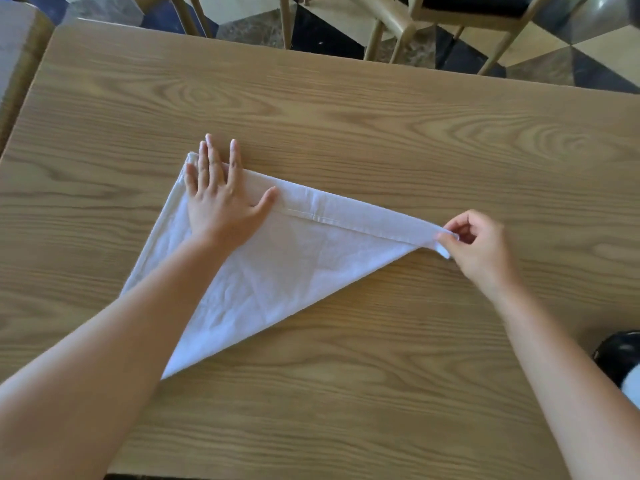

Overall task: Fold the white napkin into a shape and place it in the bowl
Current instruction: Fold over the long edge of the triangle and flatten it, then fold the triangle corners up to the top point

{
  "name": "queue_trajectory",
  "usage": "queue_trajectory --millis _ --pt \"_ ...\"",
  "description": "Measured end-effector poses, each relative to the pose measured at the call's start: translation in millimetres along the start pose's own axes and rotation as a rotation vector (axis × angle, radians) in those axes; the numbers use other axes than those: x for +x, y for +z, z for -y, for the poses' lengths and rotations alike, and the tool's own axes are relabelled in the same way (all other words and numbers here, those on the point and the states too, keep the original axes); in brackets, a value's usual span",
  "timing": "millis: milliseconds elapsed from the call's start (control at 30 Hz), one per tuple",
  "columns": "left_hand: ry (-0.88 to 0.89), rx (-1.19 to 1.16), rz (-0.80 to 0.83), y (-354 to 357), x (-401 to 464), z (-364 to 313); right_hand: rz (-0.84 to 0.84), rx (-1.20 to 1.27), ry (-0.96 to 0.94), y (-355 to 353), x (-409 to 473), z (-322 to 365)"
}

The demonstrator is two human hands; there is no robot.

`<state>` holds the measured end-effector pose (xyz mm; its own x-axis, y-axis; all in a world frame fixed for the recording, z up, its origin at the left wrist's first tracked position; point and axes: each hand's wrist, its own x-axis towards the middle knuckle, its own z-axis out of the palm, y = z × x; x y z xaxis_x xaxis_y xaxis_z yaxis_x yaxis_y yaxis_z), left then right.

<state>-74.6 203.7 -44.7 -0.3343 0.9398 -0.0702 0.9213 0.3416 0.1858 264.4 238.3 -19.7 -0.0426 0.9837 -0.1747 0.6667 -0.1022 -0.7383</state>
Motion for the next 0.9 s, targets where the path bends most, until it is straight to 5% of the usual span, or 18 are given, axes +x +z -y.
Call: queue_trajectory --millis 333,567,900 --pt "0.338 0.031 0.069 0.3 1.4 -14.7 -0.009 0.067 -0.03 -1.1 -128.2 -19.7" --pt "0.507 0.037 0.118 4.2 -20.1 -37.2 0.011 -0.069 -0.287 -6.4 -194.4 -28.6" --pt "0.302 0.015 0.056 7.8 -47.2 -34.5 0.154 0.106 -0.304 -23.1 -199.5 29.1"
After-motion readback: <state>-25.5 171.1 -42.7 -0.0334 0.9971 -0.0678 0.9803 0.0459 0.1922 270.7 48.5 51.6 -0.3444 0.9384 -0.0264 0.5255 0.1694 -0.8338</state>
